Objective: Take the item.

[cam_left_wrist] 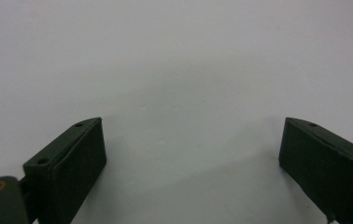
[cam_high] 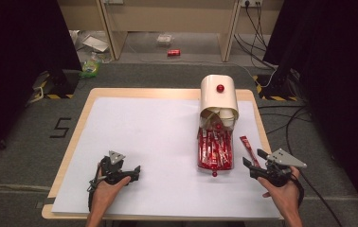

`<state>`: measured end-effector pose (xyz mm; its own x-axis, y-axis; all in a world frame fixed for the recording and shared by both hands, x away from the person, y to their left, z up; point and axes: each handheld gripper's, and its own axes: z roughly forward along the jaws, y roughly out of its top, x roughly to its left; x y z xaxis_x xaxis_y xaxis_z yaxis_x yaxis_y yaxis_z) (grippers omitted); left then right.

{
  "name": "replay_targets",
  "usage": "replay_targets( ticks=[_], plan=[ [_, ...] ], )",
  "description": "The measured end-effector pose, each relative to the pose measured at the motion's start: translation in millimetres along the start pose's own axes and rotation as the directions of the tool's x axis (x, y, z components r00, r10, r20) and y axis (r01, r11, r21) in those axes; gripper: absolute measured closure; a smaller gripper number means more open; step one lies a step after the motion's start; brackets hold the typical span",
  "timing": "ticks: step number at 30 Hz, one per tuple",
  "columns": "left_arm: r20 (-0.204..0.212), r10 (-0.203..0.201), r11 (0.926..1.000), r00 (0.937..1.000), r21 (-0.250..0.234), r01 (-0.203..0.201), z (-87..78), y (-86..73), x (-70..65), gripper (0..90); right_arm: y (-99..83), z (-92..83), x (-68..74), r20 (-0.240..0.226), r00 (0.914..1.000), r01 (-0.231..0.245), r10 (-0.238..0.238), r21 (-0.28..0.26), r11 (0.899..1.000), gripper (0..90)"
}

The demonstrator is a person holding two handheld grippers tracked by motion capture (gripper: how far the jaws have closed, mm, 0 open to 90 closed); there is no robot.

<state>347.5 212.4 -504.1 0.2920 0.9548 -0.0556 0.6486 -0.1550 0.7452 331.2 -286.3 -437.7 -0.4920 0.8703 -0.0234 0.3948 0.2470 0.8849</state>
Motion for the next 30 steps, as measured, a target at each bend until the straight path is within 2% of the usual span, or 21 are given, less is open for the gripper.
replay_targets(
  ticks=[12,30],
  plan=[
    [-0.002,0.003,1.0000,1.0000,0.002,-0.003,0.1,0.1,-0.4,6.9,-7.3,-10.7,12.0,-0.034,0.9994,0.008,-0.008,-0.011,1.000,33.3],
    [-0.005,0.008,1.0000,1.0000,0.005,-0.008,0.6,0.2,-0.8,6.5,-15.8,-9.7,30.9,-0.091,0.9955,0.027,-0.028,-0.009,1.000,32.9]
  ],
)
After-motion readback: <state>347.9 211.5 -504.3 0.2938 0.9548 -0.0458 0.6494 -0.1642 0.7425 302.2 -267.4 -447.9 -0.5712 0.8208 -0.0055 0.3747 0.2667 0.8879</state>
